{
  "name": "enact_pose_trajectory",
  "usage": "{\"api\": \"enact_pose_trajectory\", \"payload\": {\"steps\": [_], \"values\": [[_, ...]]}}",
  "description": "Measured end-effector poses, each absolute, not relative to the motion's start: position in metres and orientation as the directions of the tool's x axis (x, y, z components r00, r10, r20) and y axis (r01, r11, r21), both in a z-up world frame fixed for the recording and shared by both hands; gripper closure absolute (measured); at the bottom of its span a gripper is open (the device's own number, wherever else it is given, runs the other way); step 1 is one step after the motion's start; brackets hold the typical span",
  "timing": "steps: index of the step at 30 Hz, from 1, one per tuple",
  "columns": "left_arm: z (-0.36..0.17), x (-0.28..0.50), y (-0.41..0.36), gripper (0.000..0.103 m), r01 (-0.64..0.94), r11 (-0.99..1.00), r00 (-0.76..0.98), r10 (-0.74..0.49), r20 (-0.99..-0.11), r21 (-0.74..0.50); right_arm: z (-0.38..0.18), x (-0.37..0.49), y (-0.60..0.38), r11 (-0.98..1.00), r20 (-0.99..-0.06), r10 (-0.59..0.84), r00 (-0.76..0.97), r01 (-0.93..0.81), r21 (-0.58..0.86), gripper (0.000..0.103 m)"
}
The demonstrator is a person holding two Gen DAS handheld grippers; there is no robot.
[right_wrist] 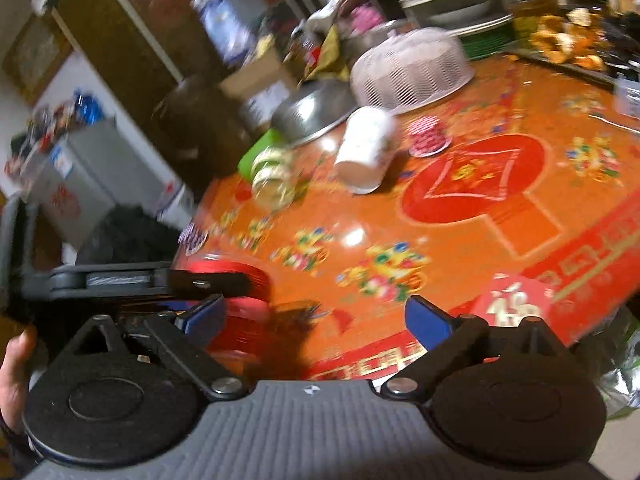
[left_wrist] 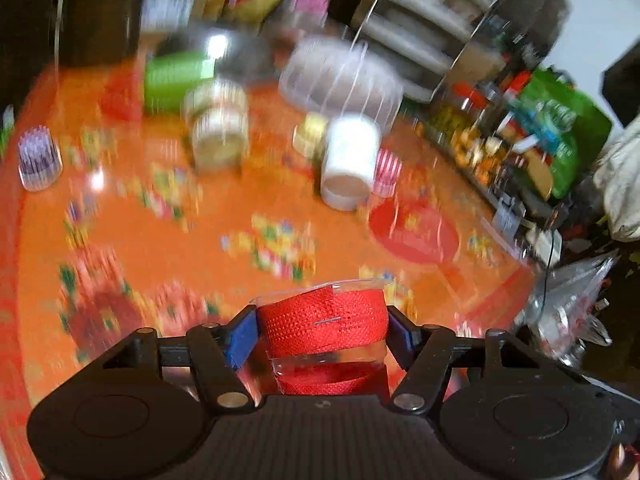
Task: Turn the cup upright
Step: 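Grasp the cup with the left gripper while the right gripper releases it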
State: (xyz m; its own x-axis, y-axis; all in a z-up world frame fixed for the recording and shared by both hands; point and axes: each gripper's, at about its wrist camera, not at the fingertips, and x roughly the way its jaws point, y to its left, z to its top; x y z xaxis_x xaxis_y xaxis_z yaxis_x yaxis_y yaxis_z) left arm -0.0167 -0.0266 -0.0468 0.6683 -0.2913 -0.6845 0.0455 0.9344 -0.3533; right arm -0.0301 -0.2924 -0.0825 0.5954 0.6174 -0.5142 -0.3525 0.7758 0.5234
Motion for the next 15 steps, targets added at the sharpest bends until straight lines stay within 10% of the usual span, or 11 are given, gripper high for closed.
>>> {"api": "enact_pose_trajectory", "payload": {"steps": [7, 15], "values": [[-0.055, -0.093, -0.045, 0.033, 0.059, 0.969, 0.96, -0.121, -0.253, -0.239, -0.098, -0.041, -0.306, 0.769, -0.423, 0.603, 0.676, -0.352, 0.534, 0.006], [-0.103, -0.111, -0.088, 0.033, -0.114, 0.993, 0.988, 0.111, -0.108, -0.024, -0.112, -0.05, -0.298, 0.799, -0.368, 0.57, 0.735, -0.391, 0.458, 0.001]]}}
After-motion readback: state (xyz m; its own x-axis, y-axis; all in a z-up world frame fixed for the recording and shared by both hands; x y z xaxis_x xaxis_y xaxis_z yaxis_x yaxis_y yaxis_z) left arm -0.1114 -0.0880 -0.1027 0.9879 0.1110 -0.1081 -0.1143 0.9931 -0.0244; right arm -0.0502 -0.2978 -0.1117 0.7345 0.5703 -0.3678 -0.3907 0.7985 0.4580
